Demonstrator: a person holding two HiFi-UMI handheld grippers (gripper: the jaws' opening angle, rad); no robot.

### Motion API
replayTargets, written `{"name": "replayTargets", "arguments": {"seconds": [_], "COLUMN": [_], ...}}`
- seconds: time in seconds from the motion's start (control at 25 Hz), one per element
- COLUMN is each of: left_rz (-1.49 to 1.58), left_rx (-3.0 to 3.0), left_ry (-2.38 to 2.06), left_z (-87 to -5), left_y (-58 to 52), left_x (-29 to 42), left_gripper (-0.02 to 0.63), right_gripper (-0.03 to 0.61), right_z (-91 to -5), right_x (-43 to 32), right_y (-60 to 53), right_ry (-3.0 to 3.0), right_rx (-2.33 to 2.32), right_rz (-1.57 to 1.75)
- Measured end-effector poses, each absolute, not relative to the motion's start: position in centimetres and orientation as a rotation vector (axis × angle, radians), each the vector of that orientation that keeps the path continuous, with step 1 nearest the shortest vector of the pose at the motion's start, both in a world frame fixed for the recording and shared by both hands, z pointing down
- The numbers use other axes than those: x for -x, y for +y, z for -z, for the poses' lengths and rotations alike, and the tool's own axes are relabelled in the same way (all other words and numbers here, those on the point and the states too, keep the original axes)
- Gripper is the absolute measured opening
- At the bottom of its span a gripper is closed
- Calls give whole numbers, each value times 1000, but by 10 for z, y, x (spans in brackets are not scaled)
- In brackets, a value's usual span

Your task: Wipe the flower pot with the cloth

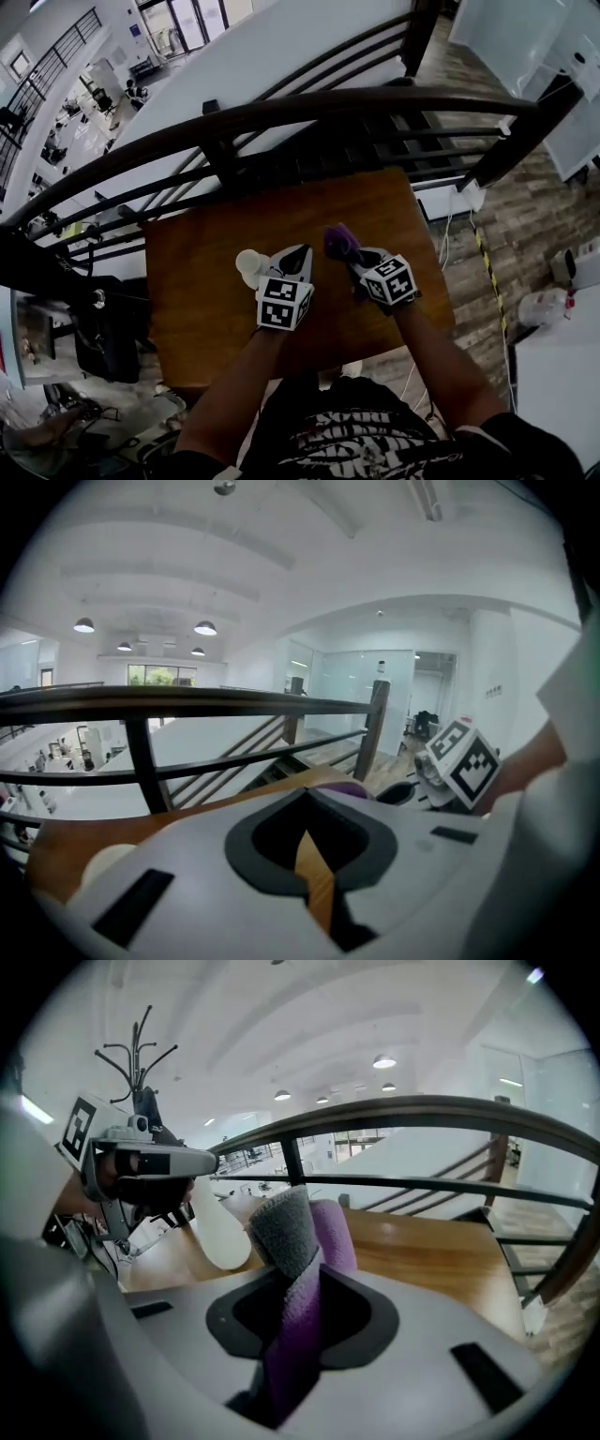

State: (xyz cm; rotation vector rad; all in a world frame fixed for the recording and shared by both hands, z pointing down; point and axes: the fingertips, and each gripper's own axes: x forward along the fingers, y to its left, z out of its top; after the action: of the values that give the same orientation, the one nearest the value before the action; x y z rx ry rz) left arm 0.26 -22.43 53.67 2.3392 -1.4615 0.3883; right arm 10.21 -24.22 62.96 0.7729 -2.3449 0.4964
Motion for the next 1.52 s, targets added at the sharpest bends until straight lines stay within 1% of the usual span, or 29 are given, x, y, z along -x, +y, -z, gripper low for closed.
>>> {"name": "replayTargets", "arguments": {"seconds": [0.12, 0.32, 0.48, 0.84, 1.08, 1.52], "left_rz": [-359, -290, -280, -308, -446, -396], "left_rx": [-2293, -2211, -2186, -2179, -2259, -2299], "left_ry": [-1554, -1669, -1670, -1635, -1574, -1539], "left_z": [-520, -510, -517, -544, -551, -547], "left_y": [-211, -194, -185, -185, -194, -196], "left_x": [45, 114, 142, 142, 125, 115], "left_gripper": [-2, -2, -2, -2, -3, -3], "right_gripper": [69, 69, 69, 69, 69, 71], "right_z": [-611, -597, -598, -619, -641, -659], "right_x": [-57, -3, 23, 45, 64, 99], "right_y": [-241, -242, -235, -224, -226, -233], "right_ry": [-2382, -2409, -2403, -2347, -2308, -2233], "right_rx": [-714, -666, -666, -598, -522, -385], "right_rz": [-449, -424, -436, -418, -388, -224]}}
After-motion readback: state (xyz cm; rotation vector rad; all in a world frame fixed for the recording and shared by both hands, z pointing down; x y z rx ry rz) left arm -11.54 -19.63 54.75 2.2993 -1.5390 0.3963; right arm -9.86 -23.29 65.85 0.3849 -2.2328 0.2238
